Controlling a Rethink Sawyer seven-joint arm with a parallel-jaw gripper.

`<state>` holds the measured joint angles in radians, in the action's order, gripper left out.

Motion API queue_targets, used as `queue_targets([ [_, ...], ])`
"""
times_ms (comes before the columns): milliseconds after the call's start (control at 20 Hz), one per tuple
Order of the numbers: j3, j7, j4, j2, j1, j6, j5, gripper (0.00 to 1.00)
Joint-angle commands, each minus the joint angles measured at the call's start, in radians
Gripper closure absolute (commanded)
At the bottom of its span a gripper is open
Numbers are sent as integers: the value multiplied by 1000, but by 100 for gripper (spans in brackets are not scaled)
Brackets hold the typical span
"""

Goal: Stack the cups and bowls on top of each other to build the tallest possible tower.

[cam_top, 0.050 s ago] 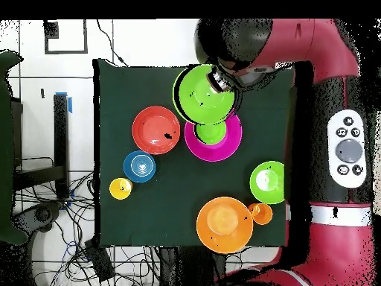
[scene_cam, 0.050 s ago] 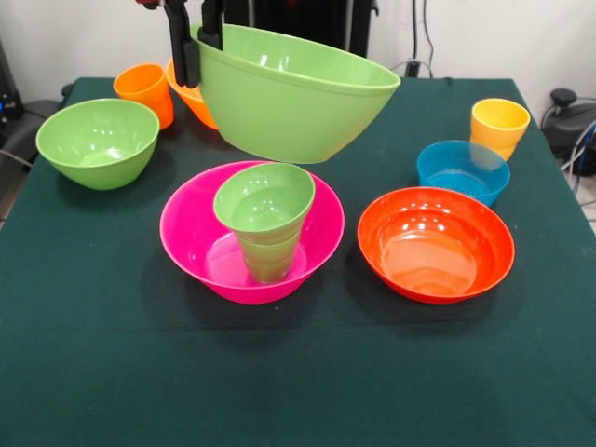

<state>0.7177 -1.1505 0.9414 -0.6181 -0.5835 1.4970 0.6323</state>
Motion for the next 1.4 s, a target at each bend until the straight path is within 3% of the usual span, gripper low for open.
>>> queue_targets([
  [50, 0, 314, 67, 15, 3, -6, 48, 100],
  [550, 1, 316, 58, 23, 1, 3, 45, 100],
  [1400, 10, 378, -48, 80, 24, 58, 88, 100],
])
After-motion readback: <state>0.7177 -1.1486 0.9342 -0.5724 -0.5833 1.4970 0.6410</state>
